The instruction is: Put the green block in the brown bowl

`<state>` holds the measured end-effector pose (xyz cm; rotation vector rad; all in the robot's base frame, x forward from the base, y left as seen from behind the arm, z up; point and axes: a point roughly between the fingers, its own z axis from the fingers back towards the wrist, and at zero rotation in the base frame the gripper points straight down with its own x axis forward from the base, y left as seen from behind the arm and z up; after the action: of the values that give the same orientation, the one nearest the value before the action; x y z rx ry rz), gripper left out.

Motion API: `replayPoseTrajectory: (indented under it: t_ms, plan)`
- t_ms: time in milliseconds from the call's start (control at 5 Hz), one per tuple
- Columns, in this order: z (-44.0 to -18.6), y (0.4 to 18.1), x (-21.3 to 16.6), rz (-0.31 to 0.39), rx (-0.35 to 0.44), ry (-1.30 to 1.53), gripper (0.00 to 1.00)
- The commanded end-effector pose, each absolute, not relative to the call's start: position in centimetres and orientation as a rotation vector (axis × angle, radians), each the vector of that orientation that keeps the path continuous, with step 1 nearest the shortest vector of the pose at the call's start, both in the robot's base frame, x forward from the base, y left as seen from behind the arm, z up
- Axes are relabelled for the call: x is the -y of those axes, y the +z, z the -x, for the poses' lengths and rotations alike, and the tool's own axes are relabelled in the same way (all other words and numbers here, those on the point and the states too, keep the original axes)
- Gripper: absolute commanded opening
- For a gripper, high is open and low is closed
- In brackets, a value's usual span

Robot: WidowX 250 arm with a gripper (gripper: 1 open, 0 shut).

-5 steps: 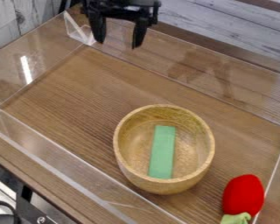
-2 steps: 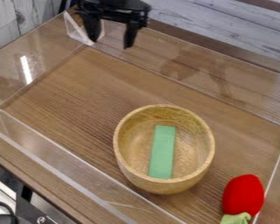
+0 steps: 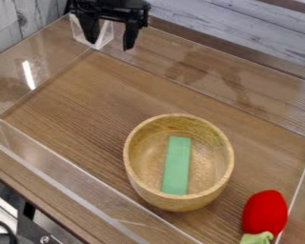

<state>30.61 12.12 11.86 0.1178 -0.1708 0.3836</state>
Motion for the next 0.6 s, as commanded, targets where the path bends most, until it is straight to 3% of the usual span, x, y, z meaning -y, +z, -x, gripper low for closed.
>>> replayPoseTrajectory:
  t_ms: [0,200,400]
  plan:
    - [-31.56,12.8,-12.98,-0.113,0.226,0.387,1.0]
    - [-32.16,12.02,-13.69,-0.112,0.23,0.38,1.0]
    - [-32.33,12.69,-13.71,-0.108,0.231,0.38,0.0]
